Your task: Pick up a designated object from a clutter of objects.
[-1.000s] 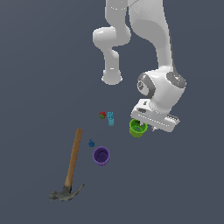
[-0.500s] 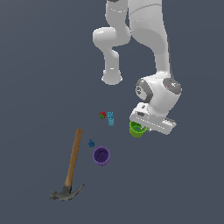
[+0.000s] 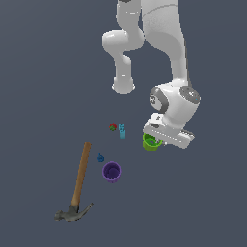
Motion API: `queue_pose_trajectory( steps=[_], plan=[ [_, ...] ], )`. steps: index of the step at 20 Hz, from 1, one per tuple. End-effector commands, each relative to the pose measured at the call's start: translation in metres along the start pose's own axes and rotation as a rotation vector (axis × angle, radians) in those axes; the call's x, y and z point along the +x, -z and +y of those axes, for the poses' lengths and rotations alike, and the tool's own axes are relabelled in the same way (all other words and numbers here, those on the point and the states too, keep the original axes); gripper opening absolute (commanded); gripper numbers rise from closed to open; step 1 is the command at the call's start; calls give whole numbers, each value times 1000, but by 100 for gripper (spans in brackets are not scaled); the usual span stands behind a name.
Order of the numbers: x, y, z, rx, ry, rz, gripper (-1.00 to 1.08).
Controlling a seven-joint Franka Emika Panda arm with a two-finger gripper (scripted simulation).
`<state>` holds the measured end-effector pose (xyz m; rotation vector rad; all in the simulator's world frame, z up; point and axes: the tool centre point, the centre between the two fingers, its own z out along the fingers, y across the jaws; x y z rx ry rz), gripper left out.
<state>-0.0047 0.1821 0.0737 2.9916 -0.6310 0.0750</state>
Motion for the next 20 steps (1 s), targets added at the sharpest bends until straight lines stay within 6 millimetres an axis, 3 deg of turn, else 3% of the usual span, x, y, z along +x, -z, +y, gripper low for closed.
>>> queue_pose_trajectory(
  steps=[1, 11, 20],
  plan=[
    [0, 1, 1, 0, 0, 0, -100],
    [2, 26, 23, 0, 0, 0, -100],
    [6, 81, 72, 0, 0, 0, -100]
  ],
)
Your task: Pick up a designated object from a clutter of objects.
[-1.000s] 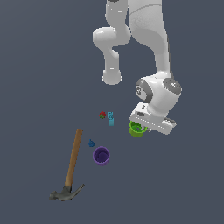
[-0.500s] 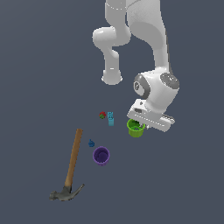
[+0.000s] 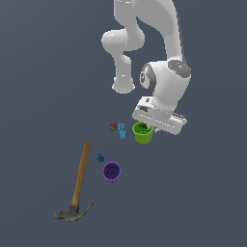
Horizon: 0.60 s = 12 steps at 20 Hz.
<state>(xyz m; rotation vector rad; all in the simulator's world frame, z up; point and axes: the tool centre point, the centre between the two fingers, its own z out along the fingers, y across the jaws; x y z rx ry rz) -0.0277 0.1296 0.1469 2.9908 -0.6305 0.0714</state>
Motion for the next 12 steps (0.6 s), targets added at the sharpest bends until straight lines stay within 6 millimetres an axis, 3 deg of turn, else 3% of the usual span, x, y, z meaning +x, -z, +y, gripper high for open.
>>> queue_pose_trajectory(
  steps=[1, 12],
  plan=[
    [2, 19, 16, 2, 0, 1, -100],
    [9, 109, 94, 5, 0, -1, -100]
  ],
)
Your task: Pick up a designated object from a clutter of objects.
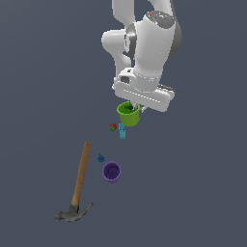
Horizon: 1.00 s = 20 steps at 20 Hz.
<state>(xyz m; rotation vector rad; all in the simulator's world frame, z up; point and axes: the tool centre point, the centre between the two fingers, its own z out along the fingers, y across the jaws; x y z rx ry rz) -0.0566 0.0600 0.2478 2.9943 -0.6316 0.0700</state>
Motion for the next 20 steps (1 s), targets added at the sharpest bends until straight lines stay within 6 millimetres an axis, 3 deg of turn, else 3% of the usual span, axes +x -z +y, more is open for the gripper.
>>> queue_pose_trajectory(
  steps=[1, 13, 20],
  plan=[
    [2, 24, 20, 2, 0, 1, -100],
    [13, 131, 111, 2, -1, 1, -100],
    [20, 178, 150, 0, -2, 2, -100]
  ],
)
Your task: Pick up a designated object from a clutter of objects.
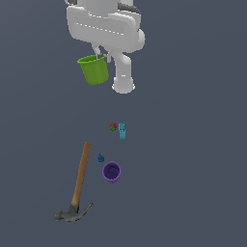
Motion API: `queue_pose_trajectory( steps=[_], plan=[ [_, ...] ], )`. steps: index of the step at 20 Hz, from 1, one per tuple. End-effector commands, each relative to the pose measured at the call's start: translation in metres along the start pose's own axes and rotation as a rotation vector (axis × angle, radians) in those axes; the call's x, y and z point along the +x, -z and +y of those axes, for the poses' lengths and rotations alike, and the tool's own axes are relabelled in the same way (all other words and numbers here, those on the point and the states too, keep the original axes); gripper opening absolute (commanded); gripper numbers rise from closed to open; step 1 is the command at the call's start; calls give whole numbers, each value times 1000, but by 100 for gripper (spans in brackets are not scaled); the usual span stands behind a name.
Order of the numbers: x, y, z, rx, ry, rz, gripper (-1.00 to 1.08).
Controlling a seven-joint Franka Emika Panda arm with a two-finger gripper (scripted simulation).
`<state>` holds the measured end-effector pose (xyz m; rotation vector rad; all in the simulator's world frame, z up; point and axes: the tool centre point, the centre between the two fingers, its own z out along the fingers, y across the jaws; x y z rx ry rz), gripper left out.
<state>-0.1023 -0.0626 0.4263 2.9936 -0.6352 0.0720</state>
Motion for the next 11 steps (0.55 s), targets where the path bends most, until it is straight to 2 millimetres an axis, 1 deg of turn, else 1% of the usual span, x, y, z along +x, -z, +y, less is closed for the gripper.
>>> queue_pose_trajectory(
  steps=[1, 6, 11],
  plan=[
    [2, 15, 12, -1, 1, 1, -100],
    [6, 32, 25, -2, 1, 2, -100],
    [7, 37, 30, -2, 1, 2, -100]
  ],
)
